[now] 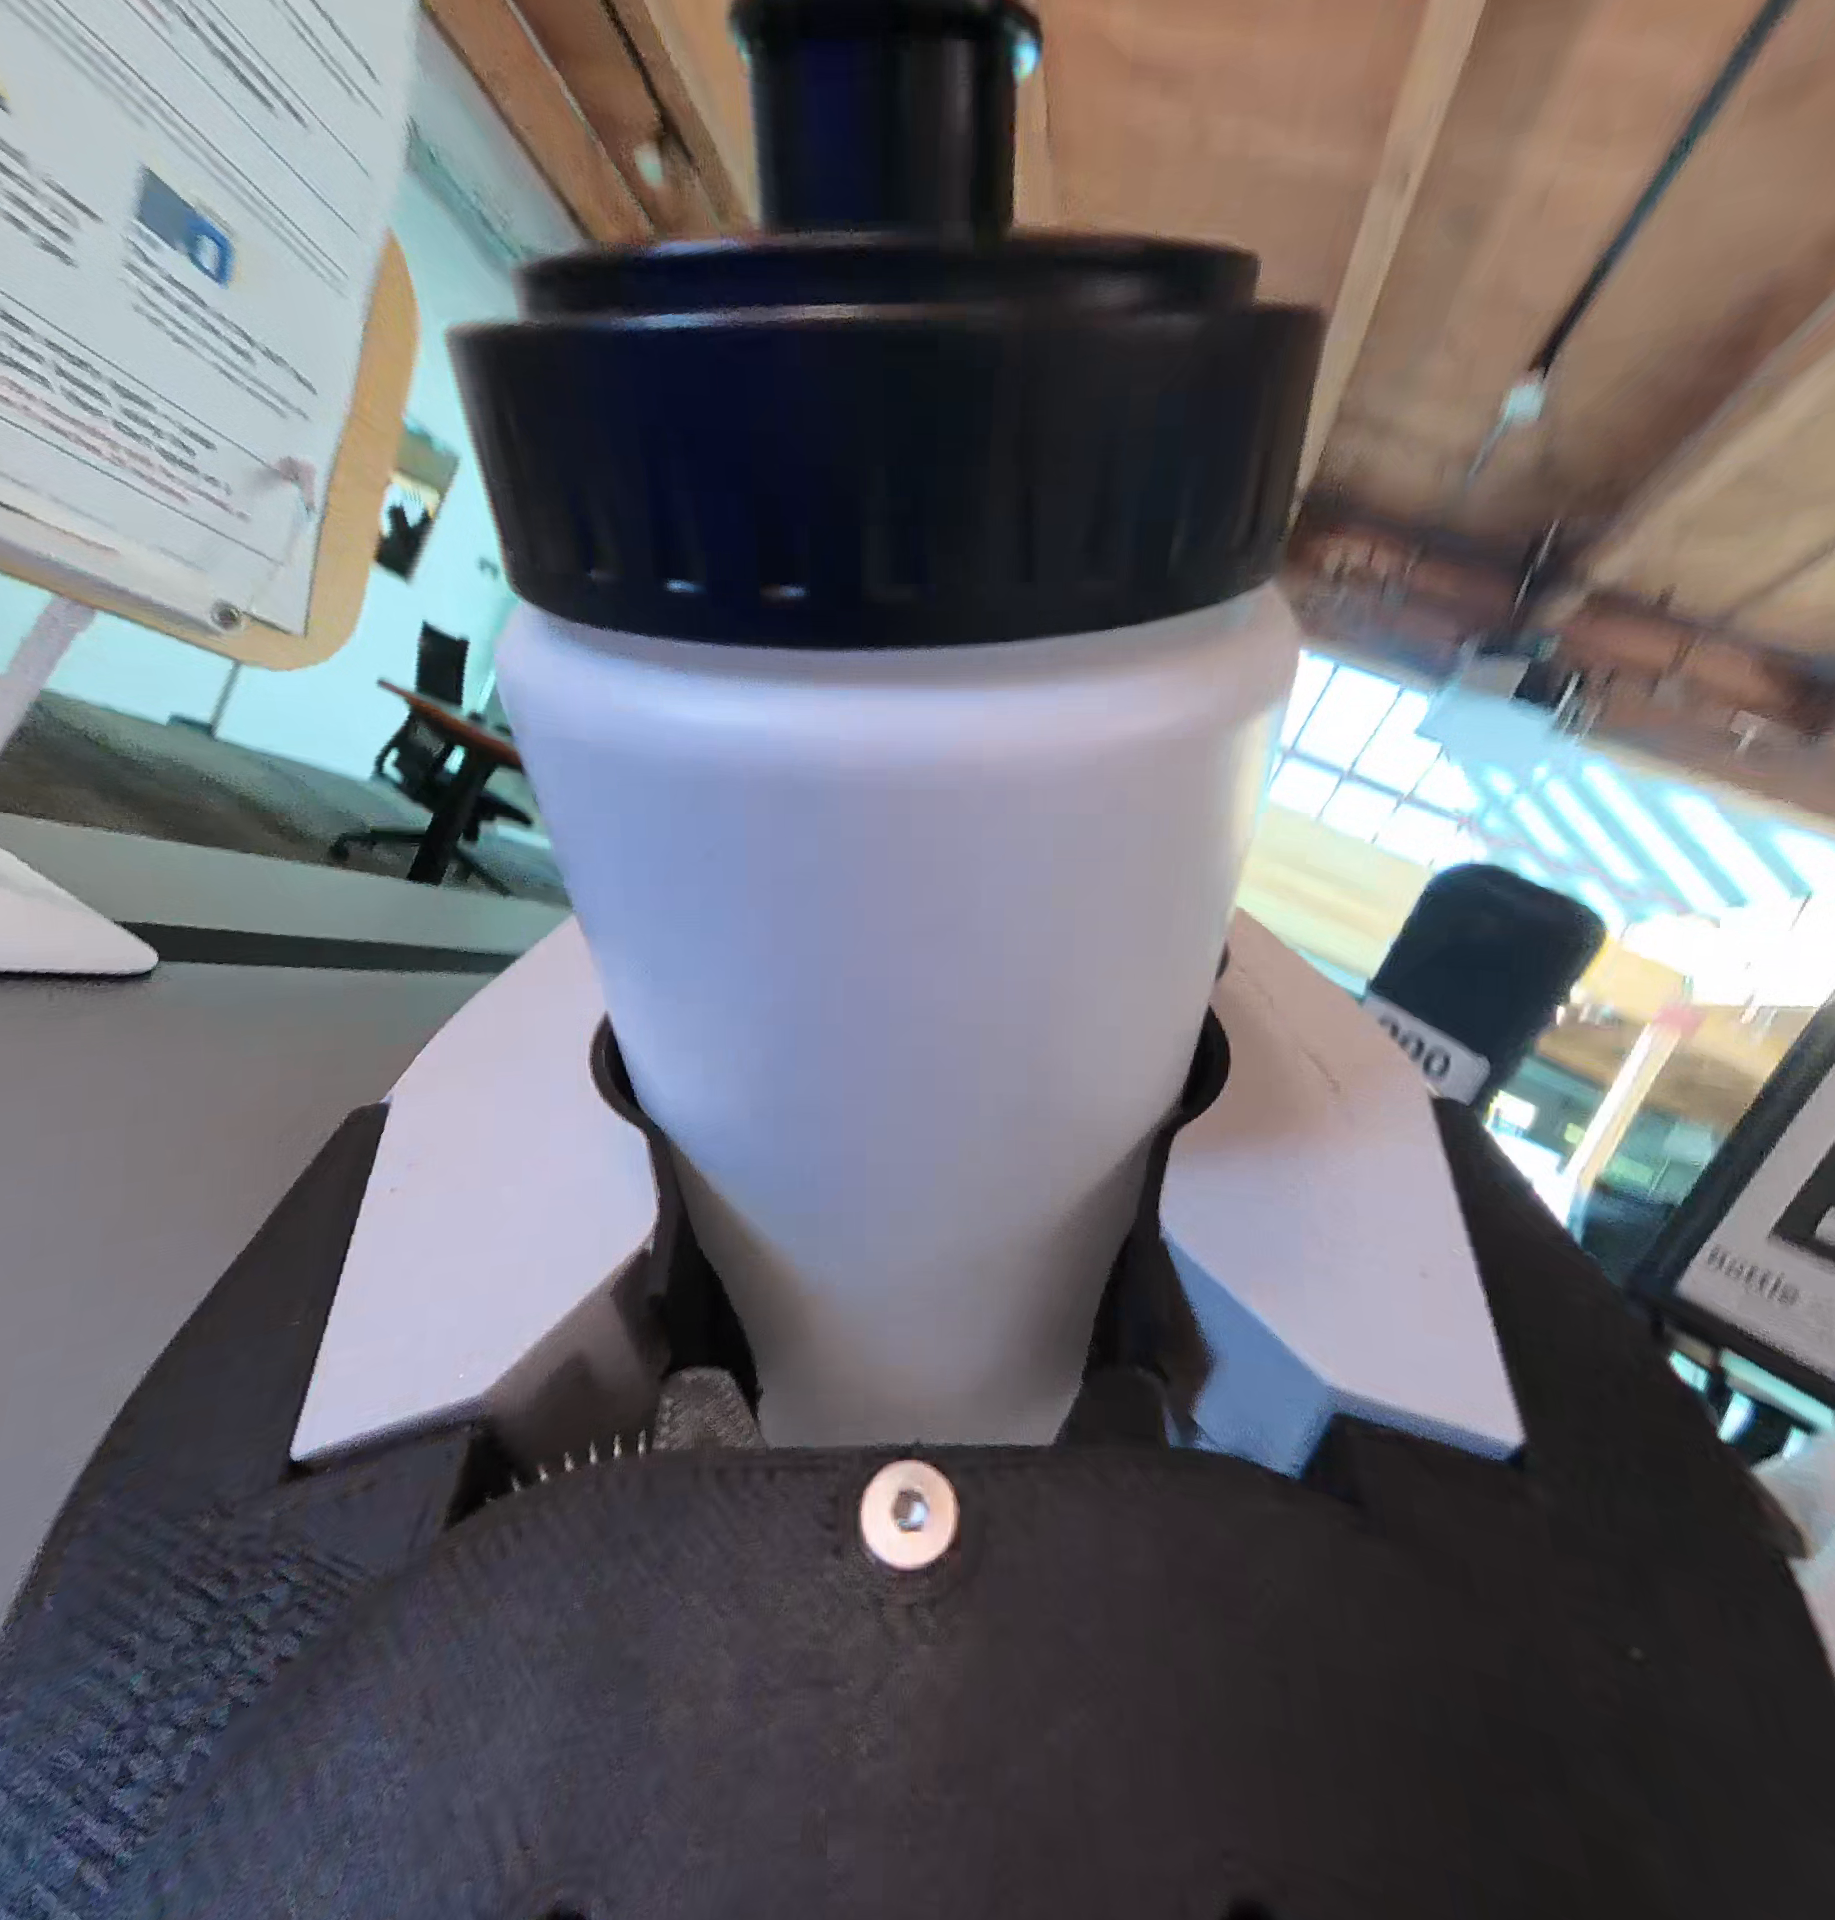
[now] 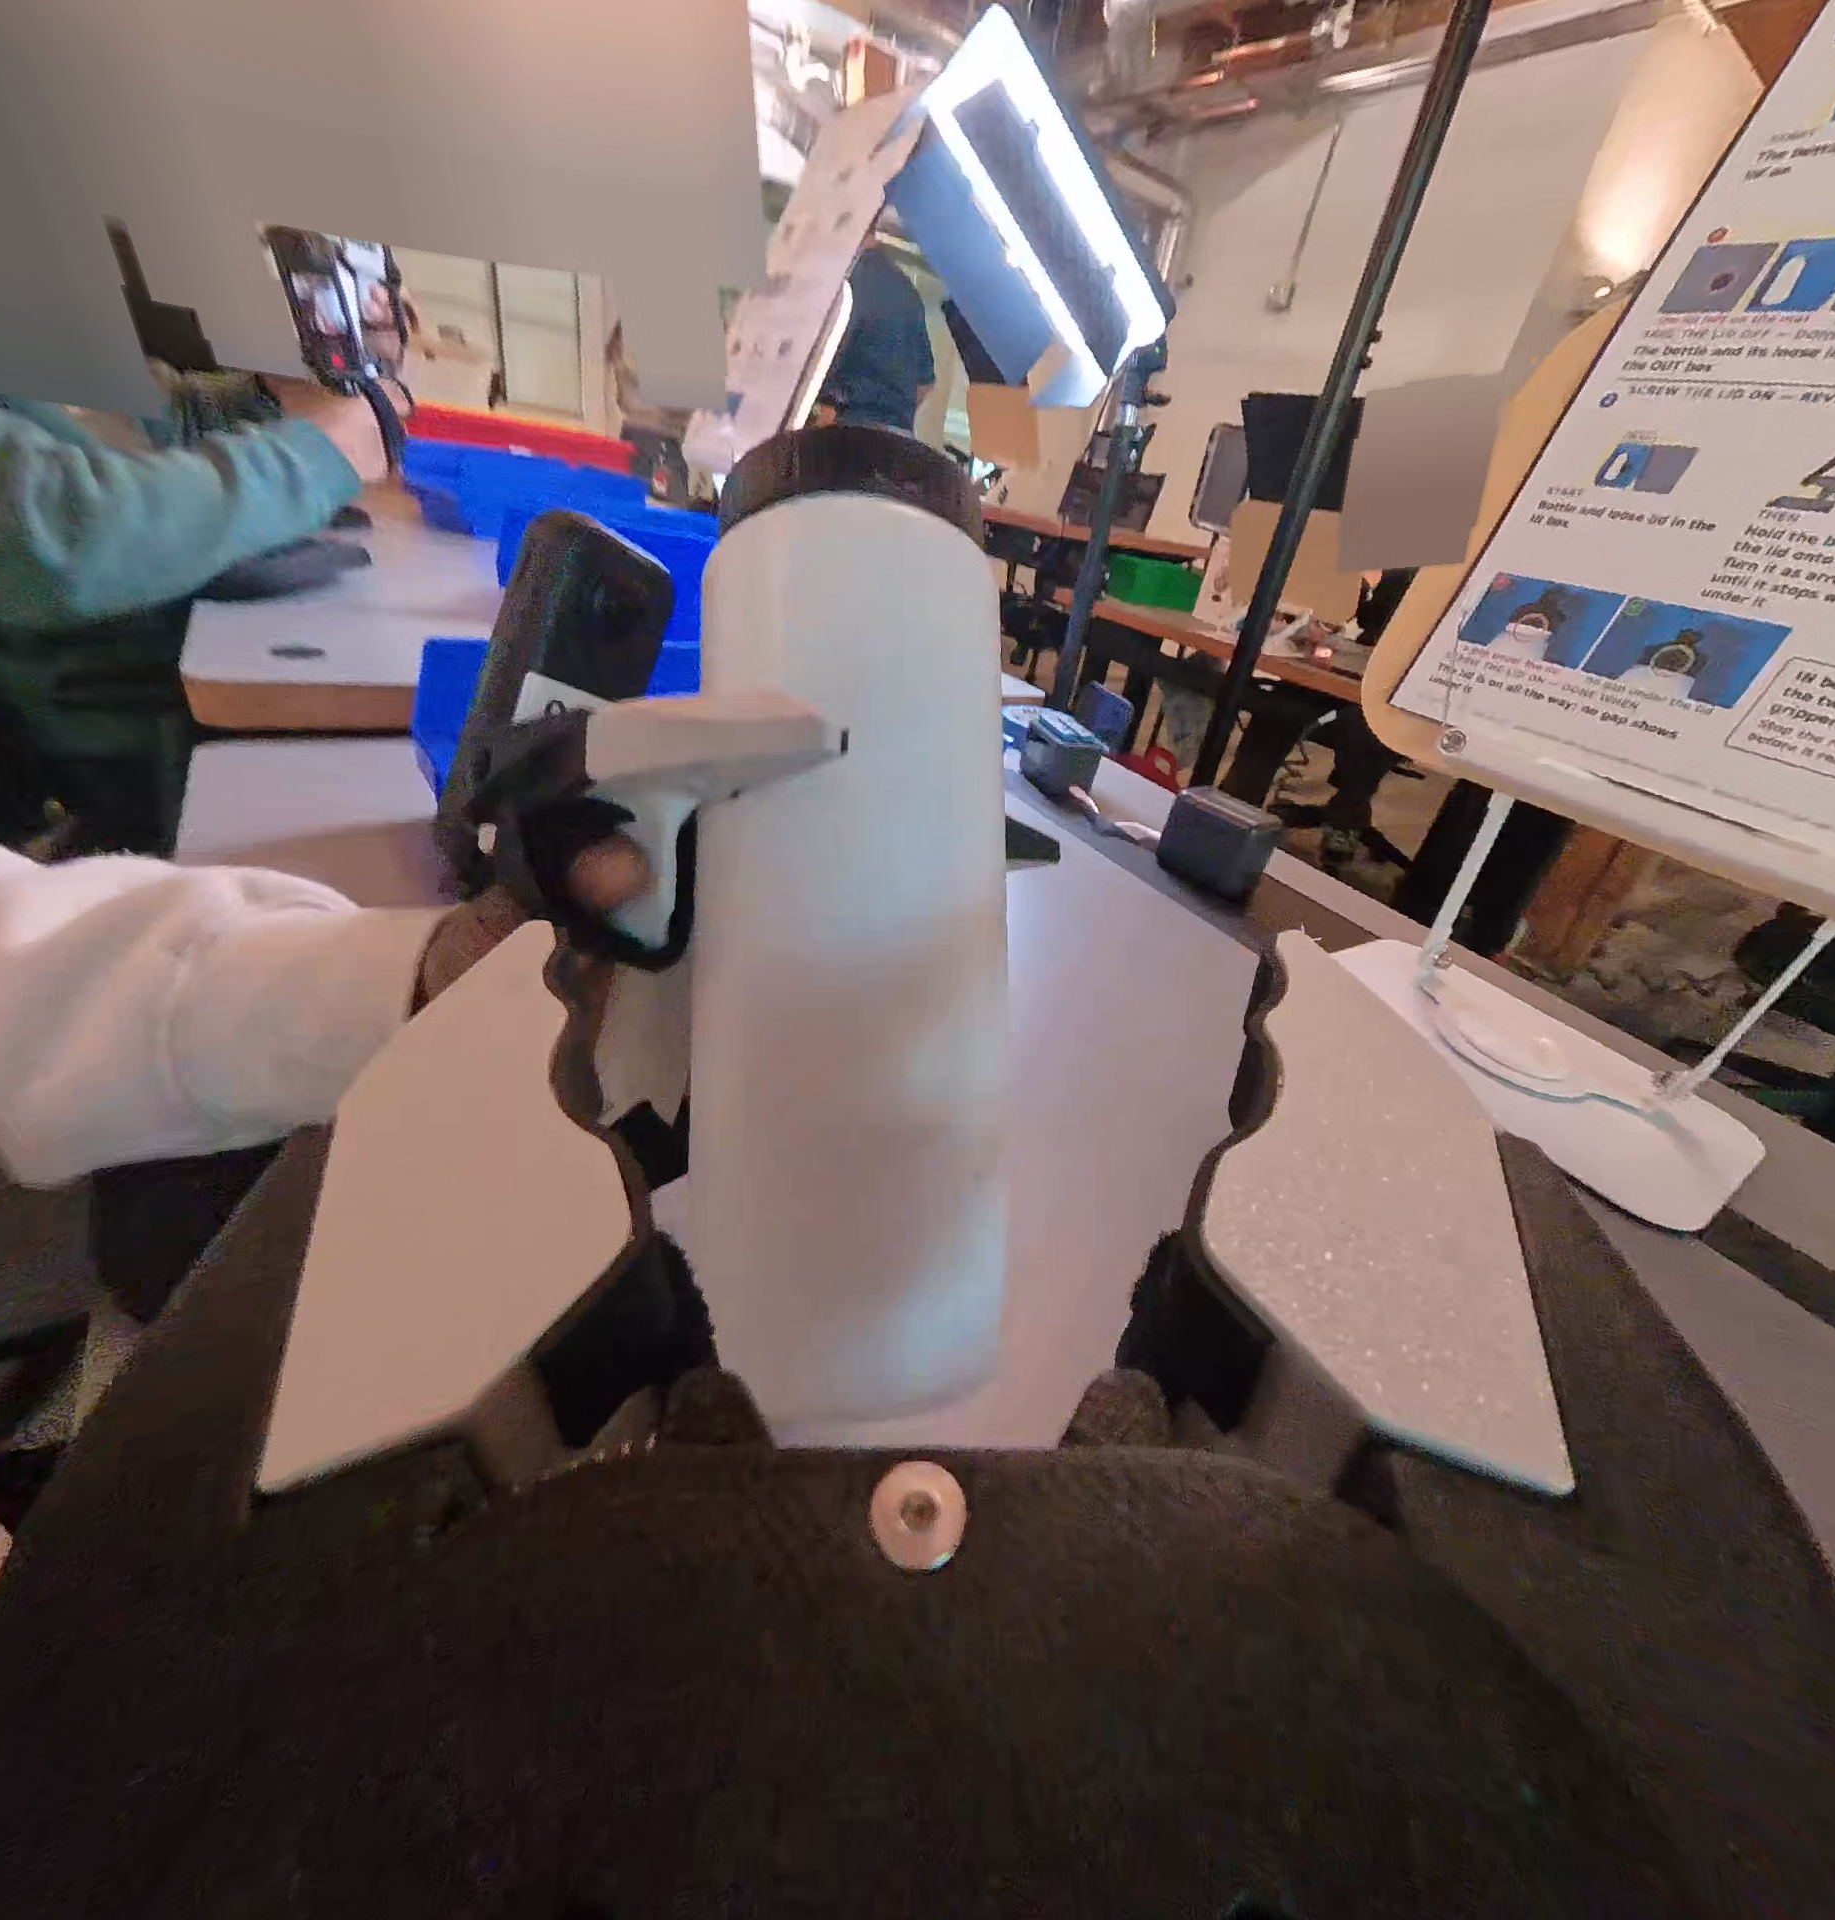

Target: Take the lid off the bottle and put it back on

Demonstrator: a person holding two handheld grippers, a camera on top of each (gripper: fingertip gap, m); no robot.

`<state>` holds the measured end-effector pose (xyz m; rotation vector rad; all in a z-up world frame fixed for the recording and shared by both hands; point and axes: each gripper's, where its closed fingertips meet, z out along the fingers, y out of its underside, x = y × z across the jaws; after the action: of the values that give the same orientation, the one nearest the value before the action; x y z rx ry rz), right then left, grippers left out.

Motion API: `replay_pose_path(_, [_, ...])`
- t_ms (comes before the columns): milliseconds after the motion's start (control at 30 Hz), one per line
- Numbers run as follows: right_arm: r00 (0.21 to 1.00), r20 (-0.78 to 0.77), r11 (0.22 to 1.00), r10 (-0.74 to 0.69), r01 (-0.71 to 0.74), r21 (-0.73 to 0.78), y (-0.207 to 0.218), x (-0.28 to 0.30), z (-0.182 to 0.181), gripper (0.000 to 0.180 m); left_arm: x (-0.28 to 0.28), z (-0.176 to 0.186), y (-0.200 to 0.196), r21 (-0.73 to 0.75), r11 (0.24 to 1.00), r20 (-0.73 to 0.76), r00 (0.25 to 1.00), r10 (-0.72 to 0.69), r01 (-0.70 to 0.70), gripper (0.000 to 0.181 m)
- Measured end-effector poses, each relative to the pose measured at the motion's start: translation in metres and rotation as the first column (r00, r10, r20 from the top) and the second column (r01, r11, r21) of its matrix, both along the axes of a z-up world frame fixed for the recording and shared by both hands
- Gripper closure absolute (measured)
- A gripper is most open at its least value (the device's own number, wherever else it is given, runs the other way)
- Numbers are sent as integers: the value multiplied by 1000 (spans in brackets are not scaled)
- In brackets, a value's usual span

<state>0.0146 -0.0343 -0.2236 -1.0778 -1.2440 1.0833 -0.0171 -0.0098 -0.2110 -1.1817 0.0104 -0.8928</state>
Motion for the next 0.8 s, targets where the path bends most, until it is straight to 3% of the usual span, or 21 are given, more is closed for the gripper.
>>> replay_pose_path(100, [990, 132, 991, -57, 40, 129, -7, -12, -13, 62, -9, 10, -5, 76, 997, 97, 995, 22, -29, 80])
replay_pose_path(233, [915, 338, 923, -222, 86, 374, -6, -29, -40, 71, 0, 20, -17, 168, 986, 64, 998, -6, -5, 79])
replay_pose_path(367, [897, 343, 884, -279, 100, 457, -7, -34, -40, 89, 12, 23, -26, 241, 971, -65, 998, 18, -2, 78])
replay_pose_path(467, [905, 322, 887, -279, 115, 446, -7, -28, -35, 90, 19, 29, -31, 246, 967, -55, 997, -59, 71, 78])
replay_pose_path(500, [902, 298, 874, -312, 150, 463, -2, -23, -30, 91, 19, 32, -33, 258, 963, -41, 997, -66, 74, 70])
replay_pose_path(667, [821, 171, 773, -544, 412, 482, 59, 33, 14, 91, 12, 34, -31, 297, 952, -152, 980, 129, -79, 64])
replay_pose_path(800, [650, 199, 675, -733, 661, 328, 143, 110, 39, 91, 6, 30, -24, 276, 945, -206, 950, 234, -173, 69])
